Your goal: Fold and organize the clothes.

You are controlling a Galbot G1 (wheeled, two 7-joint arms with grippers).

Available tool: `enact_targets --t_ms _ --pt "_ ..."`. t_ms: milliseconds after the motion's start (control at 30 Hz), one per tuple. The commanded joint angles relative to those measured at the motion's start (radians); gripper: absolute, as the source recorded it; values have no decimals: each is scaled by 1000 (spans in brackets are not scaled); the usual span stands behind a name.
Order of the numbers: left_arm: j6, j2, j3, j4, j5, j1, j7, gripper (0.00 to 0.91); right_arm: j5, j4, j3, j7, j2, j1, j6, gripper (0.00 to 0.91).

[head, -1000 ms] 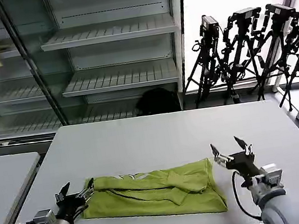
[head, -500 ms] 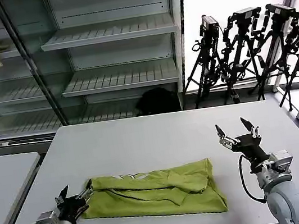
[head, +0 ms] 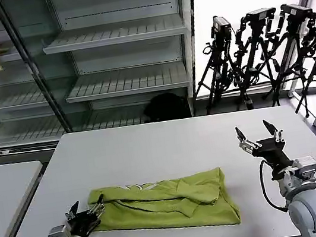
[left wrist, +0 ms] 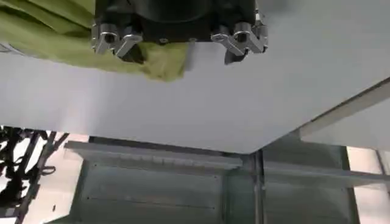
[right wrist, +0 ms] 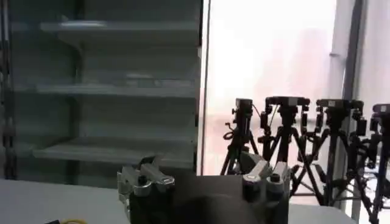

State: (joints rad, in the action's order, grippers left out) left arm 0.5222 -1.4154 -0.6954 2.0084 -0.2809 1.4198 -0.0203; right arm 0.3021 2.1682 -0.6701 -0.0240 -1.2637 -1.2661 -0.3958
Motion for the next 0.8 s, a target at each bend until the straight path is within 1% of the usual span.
enact_targets --t_ms 33,67,100,133,167,200,367,500,667,800 --pt "6 -7 6 -15 26 9 3 333 -2 -1 -13 1 2 2 -1 907" --pt "1 -10 6 -15 28 12 10 202 -2 -3 -13 4 2 3 -2 907" --pt "-5 -10 9 -14 27 14 10 111 -2 -4 -14 6 2 4 -4 907" --pt "-7 -11 11 -14 28 15 12 91 -2 -5 -15 6 1 5 -5 907" --pt "-12 -15 13 -11 31 17 18 40 -1 -5 -15 7 1 5 -6 907" --pt "-14 -17 16 -10 31 19 19 20 -1 -5 -15 8 2 5 -7 907" --pt "-20 -35 26 4 31 28 27 20 -2 -5 -21 6 7 4 -11 907" --pt "-35 -53 34 11 31 38 32 0 -1 -7 -26 7 10 5 -11 907" --pt "-100 -68 37 -6 35 42 33 0 -2 -10 -27 11 11 3 -11 907" --pt "-182 -66 29 -21 54 39 28 0 -2 -11 -27 19 11 3 -12 907"
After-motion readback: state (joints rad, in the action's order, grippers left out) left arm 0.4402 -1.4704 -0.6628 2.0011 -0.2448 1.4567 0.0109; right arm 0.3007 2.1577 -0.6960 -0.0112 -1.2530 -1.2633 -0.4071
